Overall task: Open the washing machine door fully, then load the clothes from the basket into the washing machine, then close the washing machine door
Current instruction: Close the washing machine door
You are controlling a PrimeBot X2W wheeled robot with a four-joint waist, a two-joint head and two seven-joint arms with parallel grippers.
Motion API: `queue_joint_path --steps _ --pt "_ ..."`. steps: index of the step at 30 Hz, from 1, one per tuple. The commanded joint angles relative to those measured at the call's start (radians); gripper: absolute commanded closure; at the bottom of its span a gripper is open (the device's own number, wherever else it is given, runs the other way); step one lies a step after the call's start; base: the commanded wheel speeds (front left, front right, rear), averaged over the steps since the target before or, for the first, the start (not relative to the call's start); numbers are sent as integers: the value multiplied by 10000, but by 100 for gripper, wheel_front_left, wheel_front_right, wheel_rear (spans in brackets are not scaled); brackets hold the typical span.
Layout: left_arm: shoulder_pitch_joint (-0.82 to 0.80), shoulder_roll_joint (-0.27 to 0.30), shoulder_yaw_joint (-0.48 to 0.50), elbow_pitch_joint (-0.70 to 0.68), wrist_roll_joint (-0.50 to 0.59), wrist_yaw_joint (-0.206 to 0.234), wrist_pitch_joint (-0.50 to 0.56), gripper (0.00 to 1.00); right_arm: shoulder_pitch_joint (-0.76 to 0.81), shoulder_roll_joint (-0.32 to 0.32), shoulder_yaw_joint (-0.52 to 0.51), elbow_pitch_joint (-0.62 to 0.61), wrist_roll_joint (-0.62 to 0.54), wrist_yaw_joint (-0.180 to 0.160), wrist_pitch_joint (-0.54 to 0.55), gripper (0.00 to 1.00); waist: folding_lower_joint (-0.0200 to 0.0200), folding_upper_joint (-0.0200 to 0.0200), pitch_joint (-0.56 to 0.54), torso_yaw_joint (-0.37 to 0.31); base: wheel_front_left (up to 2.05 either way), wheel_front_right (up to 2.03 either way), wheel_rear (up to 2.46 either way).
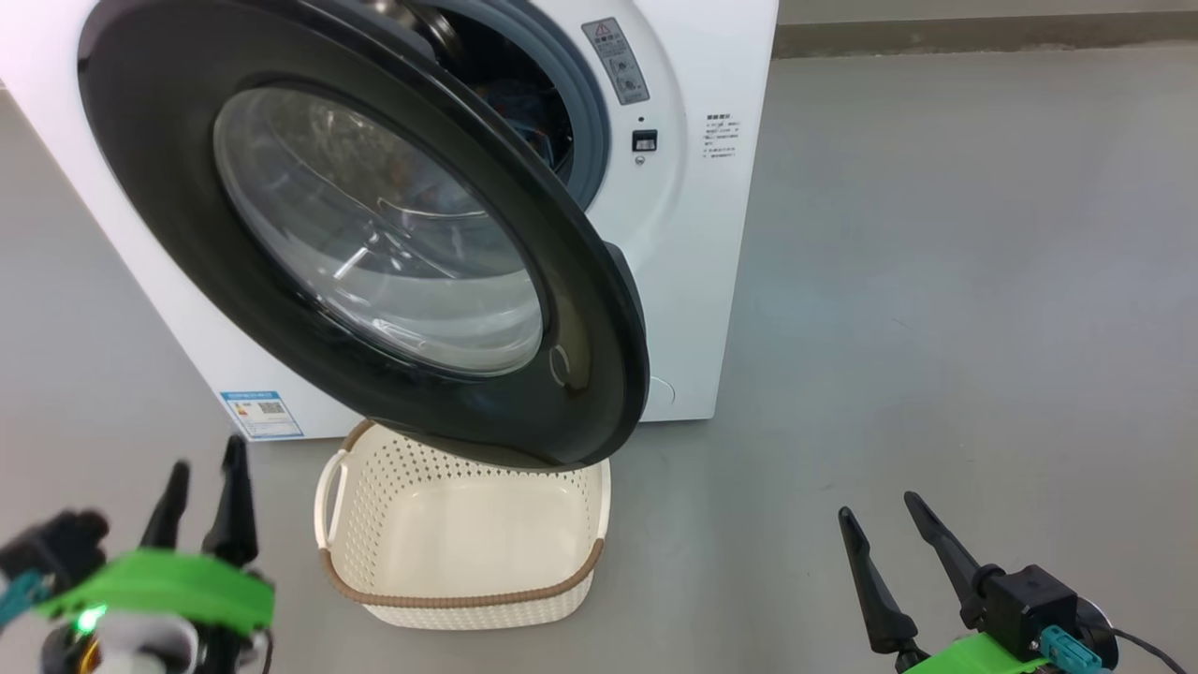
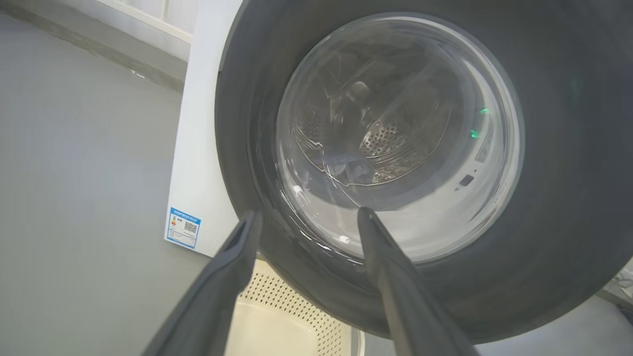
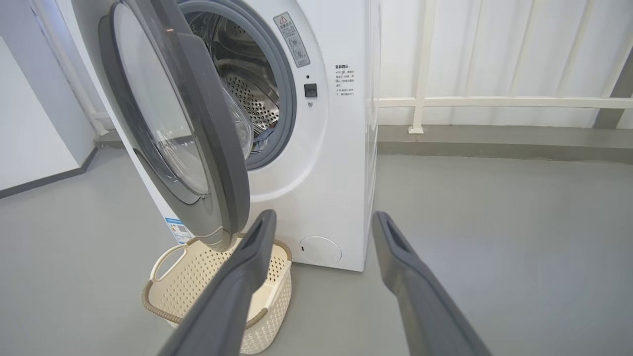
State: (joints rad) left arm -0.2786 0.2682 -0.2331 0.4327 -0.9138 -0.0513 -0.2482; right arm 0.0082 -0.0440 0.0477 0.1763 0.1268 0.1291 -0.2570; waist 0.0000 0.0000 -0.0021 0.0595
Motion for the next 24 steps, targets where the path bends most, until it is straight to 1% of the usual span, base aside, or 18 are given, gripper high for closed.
queue_joint_path --steps 1,5,8,14,18,22,24 --pt "-43 364 537 -480 418 122 -129 0 -53 -62 184 -279 49 16 -48 0 0 0 -6 7 0 0 0" --pt "1368 11 1150 -1783 1495 368 -132 0 -52 -62 145 -339 31 16 -48 0 0 0 -30 -4 0 0 0" --pt "2207 -210 1380 -2563 2260 442 -133 0 -2 -62 80 -358 25 16 -48 0 0 0 -71 -2 0 0 0" --pt "3439 -604 2040 -3634 3579 676 -134 0 141 -62 -40 -402 31 16 -48 0 0 0 -190 -56 0 0 0" --pt "4030 -549 2159 -3764 4400 582 -134 0 188 -62 -54 -391 0 16 -48 0 0 0 -270 -127 0 0 0" --pt "4376 -735 2292 -3821 4552 349 -135 0 242 -62 -162 -406 -37 16 -48 0 0 0 -332 -179 0 0 0" --pt "4462 -880 2527 -3886 4643 222 -135 0 282 -62 -178 -395 -50 16 -48 0 0 0 -362 -206 0 0 0"
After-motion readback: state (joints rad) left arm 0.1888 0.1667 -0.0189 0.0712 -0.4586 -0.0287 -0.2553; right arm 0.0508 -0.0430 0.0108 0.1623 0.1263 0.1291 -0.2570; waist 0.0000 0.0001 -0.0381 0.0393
